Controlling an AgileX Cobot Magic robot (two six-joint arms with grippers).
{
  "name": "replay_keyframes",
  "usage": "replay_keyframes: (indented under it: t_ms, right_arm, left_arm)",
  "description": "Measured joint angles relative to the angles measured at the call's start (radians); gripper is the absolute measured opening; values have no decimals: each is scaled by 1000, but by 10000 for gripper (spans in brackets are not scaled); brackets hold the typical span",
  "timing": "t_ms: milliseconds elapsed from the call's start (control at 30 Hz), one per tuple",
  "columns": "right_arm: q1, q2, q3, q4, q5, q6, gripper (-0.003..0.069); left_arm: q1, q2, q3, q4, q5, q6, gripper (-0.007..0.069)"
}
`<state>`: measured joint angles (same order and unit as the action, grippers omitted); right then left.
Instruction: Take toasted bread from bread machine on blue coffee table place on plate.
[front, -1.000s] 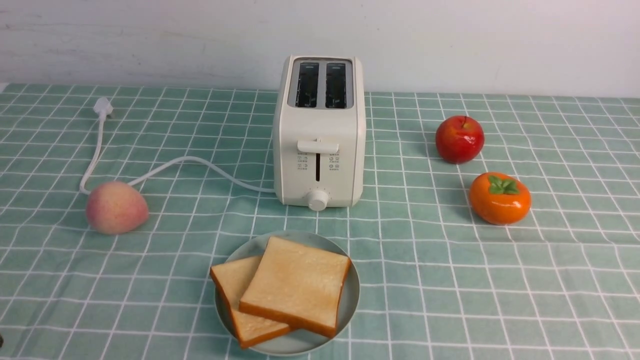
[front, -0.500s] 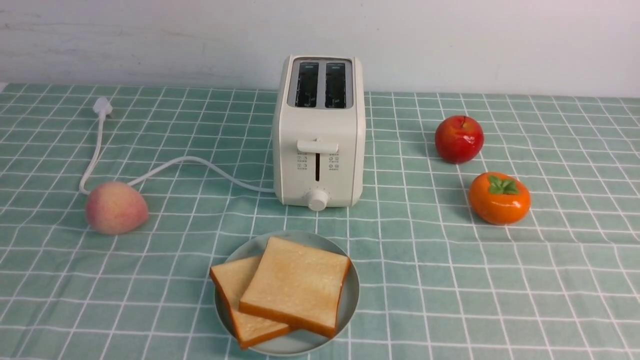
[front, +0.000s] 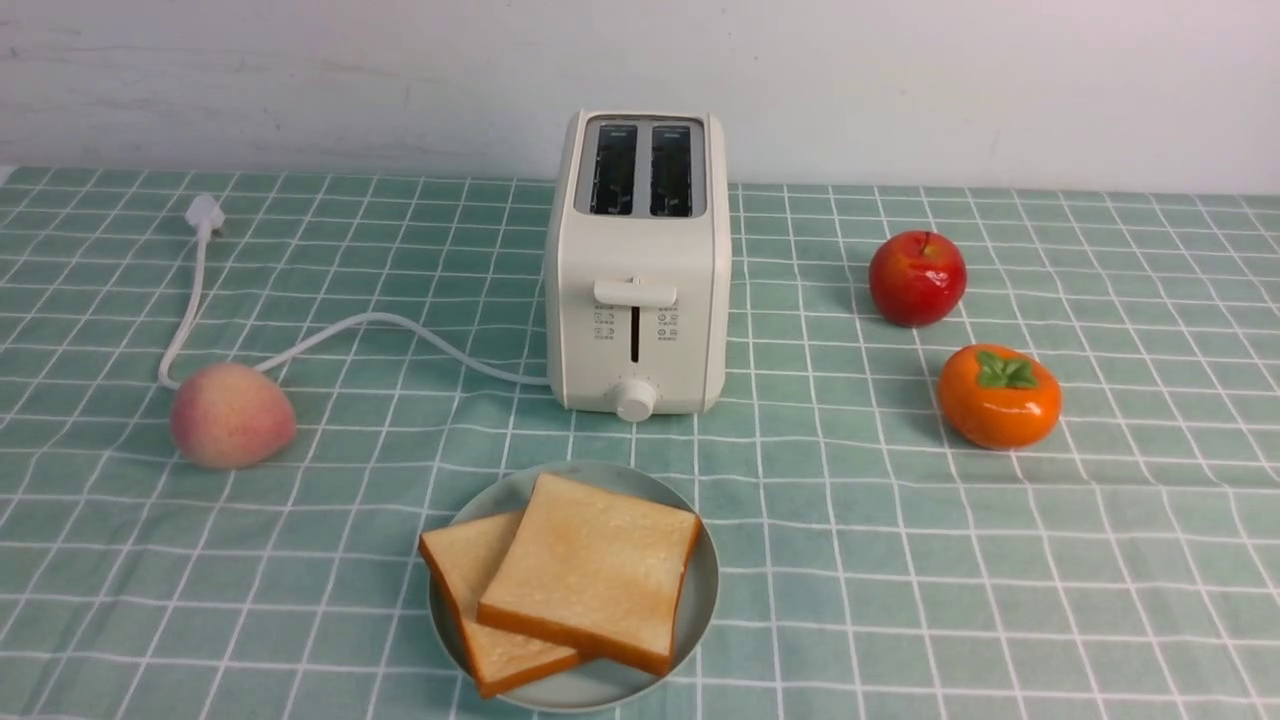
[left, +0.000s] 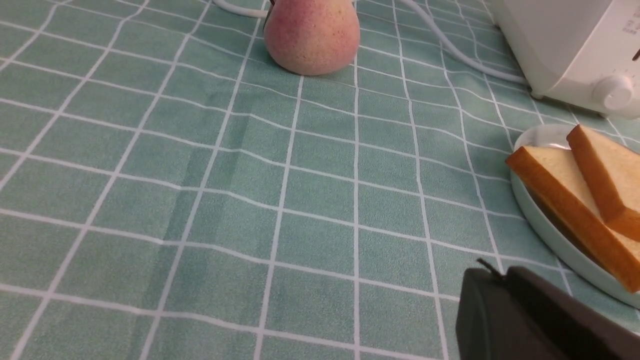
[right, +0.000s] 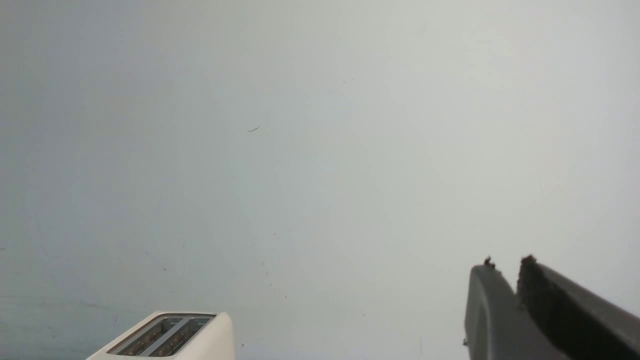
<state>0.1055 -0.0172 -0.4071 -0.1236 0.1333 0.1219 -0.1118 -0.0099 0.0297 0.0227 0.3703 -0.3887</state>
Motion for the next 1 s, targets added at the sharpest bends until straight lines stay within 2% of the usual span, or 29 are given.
replay_keyframes:
  t_ms: [400, 733, 767, 833, 1000]
  right_arm:
    - [-1, 0, 9, -10, 26, 15, 106]
    - [-71, 0, 351, -3, 83, 56, 114]
    - [-84, 0, 411, 0, 134, 56, 117]
    - [-89, 1, 428, 7, 224, 57, 120]
    - [-89, 1, 426, 7, 236, 60, 126]
  left_arm:
    - [0, 0, 0, 0, 0, 0, 39]
    - [0, 0, 1, 0, 0, -1, 50]
    - [0, 0, 1, 0, 0, -1, 52]
    - [0, 0, 1, 0, 0, -1, 55]
    - [0, 0, 1, 0, -1, -1, 57]
